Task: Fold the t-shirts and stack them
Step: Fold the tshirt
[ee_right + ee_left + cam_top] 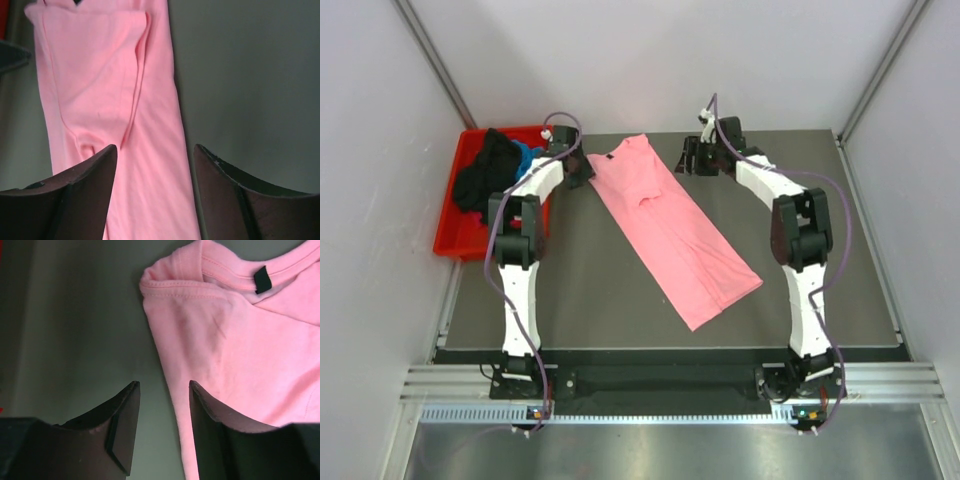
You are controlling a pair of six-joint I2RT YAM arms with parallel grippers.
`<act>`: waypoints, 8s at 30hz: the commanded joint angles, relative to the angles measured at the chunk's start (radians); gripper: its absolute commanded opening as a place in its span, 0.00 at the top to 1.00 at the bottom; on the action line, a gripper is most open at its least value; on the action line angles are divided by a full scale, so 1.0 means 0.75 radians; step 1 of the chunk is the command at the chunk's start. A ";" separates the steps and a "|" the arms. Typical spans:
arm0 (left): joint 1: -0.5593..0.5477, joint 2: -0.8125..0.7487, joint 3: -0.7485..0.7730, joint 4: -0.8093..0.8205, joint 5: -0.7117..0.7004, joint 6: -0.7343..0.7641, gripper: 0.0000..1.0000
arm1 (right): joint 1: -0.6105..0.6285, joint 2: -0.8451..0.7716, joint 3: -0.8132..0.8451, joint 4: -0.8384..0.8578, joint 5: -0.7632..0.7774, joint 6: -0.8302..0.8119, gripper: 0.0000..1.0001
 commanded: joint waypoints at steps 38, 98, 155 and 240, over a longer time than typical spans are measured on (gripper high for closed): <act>0.042 0.147 0.034 0.281 0.121 -0.095 0.58 | 0.011 0.516 0.395 0.515 -0.110 0.406 0.59; 0.134 -0.930 -0.367 -0.258 0.176 0.033 0.58 | 0.839 -0.883 -1.022 -0.260 0.708 0.050 0.64; 0.194 -1.164 -0.651 -0.246 0.311 0.148 0.51 | 1.328 -0.501 -0.718 -0.274 0.706 0.513 0.89; -1.166 -0.751 -1.279 0.318 0.060 -0.631 0.76 | 0.189 -1.569 -1.890 -0.062 0.246 0.439 0.58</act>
